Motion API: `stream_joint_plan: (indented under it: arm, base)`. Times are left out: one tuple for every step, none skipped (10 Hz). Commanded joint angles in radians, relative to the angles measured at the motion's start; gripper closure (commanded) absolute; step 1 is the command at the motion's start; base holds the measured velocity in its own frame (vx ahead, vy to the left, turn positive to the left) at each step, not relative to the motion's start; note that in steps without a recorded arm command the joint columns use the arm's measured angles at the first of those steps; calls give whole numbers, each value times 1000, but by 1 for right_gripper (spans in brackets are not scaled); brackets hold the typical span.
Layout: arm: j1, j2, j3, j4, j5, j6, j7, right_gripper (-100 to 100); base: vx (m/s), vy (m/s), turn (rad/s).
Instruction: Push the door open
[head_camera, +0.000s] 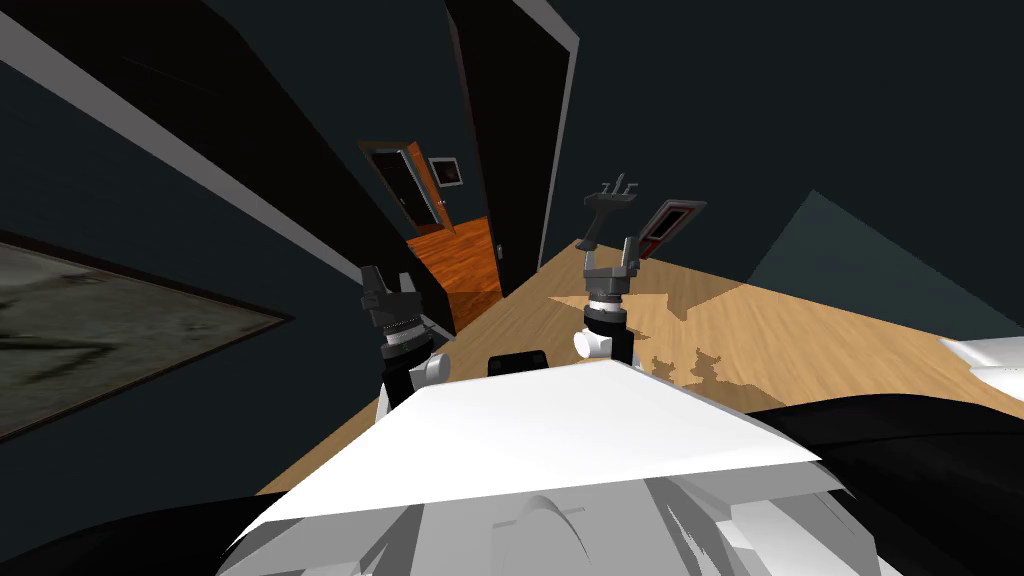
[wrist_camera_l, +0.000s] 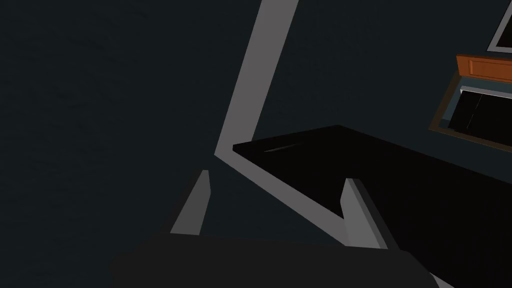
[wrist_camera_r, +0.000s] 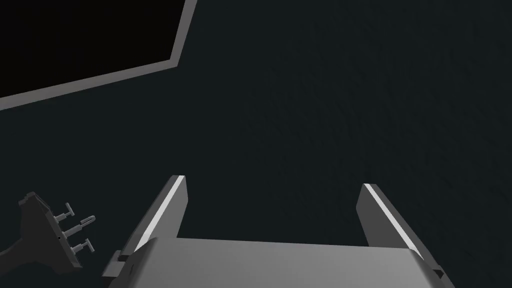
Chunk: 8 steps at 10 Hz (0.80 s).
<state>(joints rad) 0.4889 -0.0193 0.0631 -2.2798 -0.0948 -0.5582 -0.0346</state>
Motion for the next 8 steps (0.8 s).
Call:
stream_joint_plan:
  arm:
    - [-11,-7,3,33,4,-4,-1,-100]
    - [-18,-11,5,55,7,-7,-1,-100]
    - [-22,-14,6,66,9,-8,-1,-100]
    - [-31,-18,8,94,12,-12,-2,-100]
    - [-37,-21,9,109,14,-14,-2,-100]
    - [-42,-23,11,125,16,-16,-3,-100]
    - [-47,-26,12,141,18,-18,-3,-100]
    - [-53,-28,13,159,21,-20,-3,-100]
  base:
    - [22,31,73]
    - [175,-15,80]
    - [168,-47,39]
    - [154,-52,72]
    - [141,-44,54]
    - [131,-21,49]
    - [113,-3,45]
    - [89,-4,45]
